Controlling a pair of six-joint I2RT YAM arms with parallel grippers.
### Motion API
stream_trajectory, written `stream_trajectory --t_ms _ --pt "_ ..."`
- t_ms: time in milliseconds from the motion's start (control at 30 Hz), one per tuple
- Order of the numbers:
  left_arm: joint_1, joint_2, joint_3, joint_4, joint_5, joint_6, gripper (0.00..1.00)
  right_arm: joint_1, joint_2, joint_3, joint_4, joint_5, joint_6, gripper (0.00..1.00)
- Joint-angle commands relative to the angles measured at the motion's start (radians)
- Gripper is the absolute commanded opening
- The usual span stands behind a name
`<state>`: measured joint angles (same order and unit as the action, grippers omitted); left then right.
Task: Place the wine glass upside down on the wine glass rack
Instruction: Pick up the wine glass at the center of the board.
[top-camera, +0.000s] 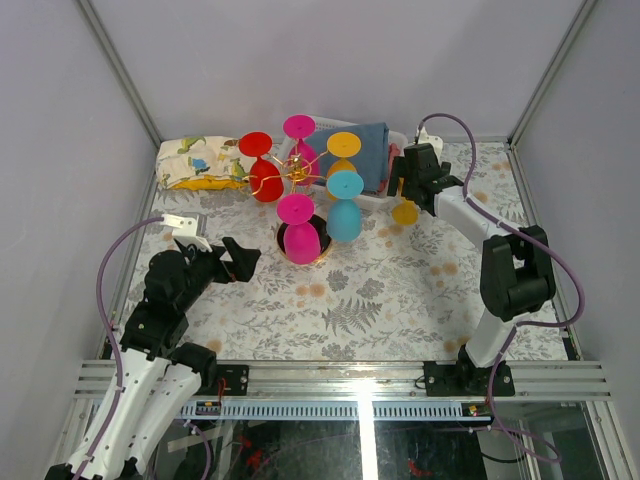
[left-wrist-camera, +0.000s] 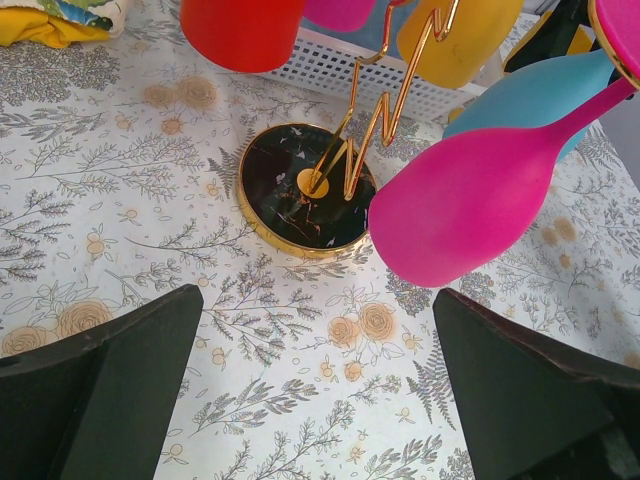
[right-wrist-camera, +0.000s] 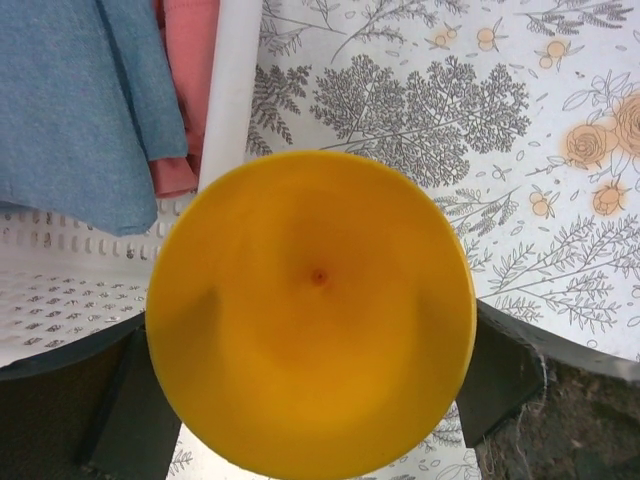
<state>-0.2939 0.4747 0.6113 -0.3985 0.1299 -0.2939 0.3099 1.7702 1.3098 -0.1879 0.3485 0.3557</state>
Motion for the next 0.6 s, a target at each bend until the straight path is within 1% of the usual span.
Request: stream_trajectory --t_ms 0,200,300,433,567 --pt "-0.006 -0.005 0.008 0.003 -0.007 0.009 1.0 -0.009 -0.005 0.05 0.074 0.015 -0.027 0.98" --pt "-0.006 -0.005 0.008 0.003 -0.01 0.007 1.0 -0.008 -0.014 0.041 0.098 -0.002 -0.061 0.93" --pt "-0.005 -0.002 0.008 0.003 -0.009 0.007 1.0 -0.008 -0.023 0.037 0.095 -0.003 -0.069 0.88" --pt "-0.005 -0.003 0.008 0.001 -0.011 0.008 1.0 -0.008 -0.05 0.027 0.087 0.02 -0.088 0.84" --pt "-0.011 -0.02 0.01 -0.002 -0.026 0.003 1.0 -0.008 -0.089 0.039 0.045 0.052 -0.133 0.78"
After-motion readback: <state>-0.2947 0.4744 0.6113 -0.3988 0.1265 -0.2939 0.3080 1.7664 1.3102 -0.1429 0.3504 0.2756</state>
